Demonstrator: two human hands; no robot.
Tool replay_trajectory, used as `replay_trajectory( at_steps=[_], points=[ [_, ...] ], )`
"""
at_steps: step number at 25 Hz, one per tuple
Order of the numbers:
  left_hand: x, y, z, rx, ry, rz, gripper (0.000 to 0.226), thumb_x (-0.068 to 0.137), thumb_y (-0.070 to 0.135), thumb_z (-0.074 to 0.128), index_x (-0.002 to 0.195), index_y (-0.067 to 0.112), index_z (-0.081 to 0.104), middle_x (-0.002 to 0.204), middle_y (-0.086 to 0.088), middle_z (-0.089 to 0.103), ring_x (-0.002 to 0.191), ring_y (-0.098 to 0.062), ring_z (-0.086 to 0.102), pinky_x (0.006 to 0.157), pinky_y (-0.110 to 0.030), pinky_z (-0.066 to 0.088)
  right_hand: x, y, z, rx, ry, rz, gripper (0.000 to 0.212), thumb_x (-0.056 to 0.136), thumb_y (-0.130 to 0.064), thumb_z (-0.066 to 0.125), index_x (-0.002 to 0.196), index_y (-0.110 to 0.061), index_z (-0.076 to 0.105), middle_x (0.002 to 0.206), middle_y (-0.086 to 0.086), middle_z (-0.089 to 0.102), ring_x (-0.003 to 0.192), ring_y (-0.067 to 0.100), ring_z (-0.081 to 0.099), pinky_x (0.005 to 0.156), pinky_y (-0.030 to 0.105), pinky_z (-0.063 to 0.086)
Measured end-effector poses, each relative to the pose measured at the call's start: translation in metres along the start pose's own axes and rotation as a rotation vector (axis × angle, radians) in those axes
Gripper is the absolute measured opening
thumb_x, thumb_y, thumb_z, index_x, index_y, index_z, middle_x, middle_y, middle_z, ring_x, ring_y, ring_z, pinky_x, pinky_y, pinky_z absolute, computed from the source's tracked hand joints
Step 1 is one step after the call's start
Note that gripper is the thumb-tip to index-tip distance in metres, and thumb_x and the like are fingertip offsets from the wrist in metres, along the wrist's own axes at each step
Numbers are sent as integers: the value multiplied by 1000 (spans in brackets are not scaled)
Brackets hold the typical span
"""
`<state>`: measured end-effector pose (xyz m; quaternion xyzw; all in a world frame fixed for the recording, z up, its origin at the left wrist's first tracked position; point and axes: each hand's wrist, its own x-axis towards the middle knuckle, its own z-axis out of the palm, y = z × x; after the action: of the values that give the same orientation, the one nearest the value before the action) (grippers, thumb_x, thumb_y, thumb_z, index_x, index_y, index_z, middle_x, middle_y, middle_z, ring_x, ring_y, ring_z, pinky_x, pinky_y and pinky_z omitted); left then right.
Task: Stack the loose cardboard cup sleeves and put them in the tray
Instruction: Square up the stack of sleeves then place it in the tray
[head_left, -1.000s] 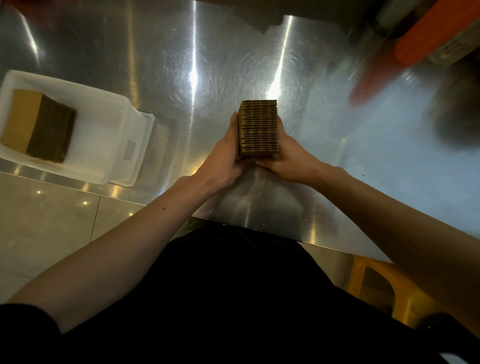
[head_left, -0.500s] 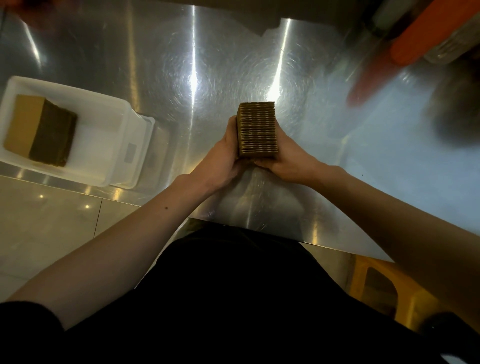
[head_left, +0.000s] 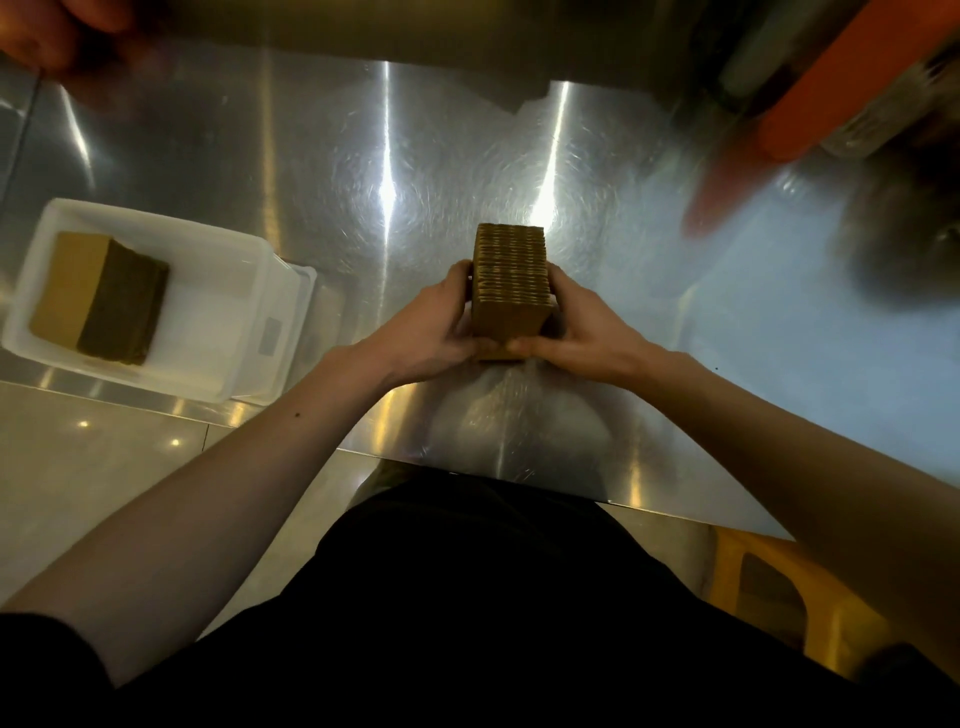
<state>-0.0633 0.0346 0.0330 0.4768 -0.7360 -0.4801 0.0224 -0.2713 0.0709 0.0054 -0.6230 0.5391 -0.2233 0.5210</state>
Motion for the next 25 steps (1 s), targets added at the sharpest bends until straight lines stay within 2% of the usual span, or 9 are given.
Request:
replay_trajectory(
  at_steps=[2,6,8,12,15,18,22,25],
  points=[
    [-4,1,-12,23,-58,-21,86,82,29,79,149,7,28,145,-11,52,131,-23,52,109,-39,44,-5,-5,-4,33,-20,20,80,79,-34,76,145,-22,32,132,-16,47,113,-18,46,91,1,37],
    [-17,1,-34,-10,-133,-66,96,72,58,76,147,16,34,142,-6,55,124,-20,57,105,-41,49,-8,-21,-5,73,-37,62,75,76,-42,76,139,-23,40,124,-14,55,108,-8,57,85,8,46],
    [-24,3,-44,-43,-150,-90,100,68,66,75,146,19,36,140,-3,56,121,-19,59,103,-41,51,-8,-31,-2,115,-43,80,71,74,-45,76,134,-25,43,121,-13,58,106,-1,61,84,13,50],
    [-39,1,-68,-121,-140,-138,102,62,69,77,144,21,40,134,-2,60,116,-20,63,99,-42,53,-3,-58,13,211,-27,128,75,69,-52,73,132,-23,45,121,-5,60,102,13,65,85,29,57],
    [-51,-9,-90,-153,-150,-177,104,54,74,74,141,25,44,130,3,62,112,-17,65,98,-44,53,6,-82,27,286,-51,185,78,67,-57,71,131,-22,44,124,-2,58,104,16,64,88,35,56],
    [-65,-30,-120,-176,-175,-203,110,49,78,74,141,26,44,131,4,62,113,-17,64,100,-45,52,24,-107,50,319,-81,244,77,69,-56,73,131,-21,45,124,-2,58,107,16,61,89,34,54],
    [-90,-71,-167,-237,-202,-213,111,44,81,73,136,25,48,129,5,63,113,-15,62,101,-41,51,58,-145,101,386,-33,334,66,73,-48,74,127,-21,47,123,0,59,109,18,60,92,40,54],
    [-109,-98,-189,-334,-178,-221,102,49,80,71,132,24,52,126,5,65,113,-15,63,101,-39,51,74,-174,134,483,-8,387,63,68,-47,72,122,-23,48,125,3,58,108,18,61,84,33,56]
  ],
)
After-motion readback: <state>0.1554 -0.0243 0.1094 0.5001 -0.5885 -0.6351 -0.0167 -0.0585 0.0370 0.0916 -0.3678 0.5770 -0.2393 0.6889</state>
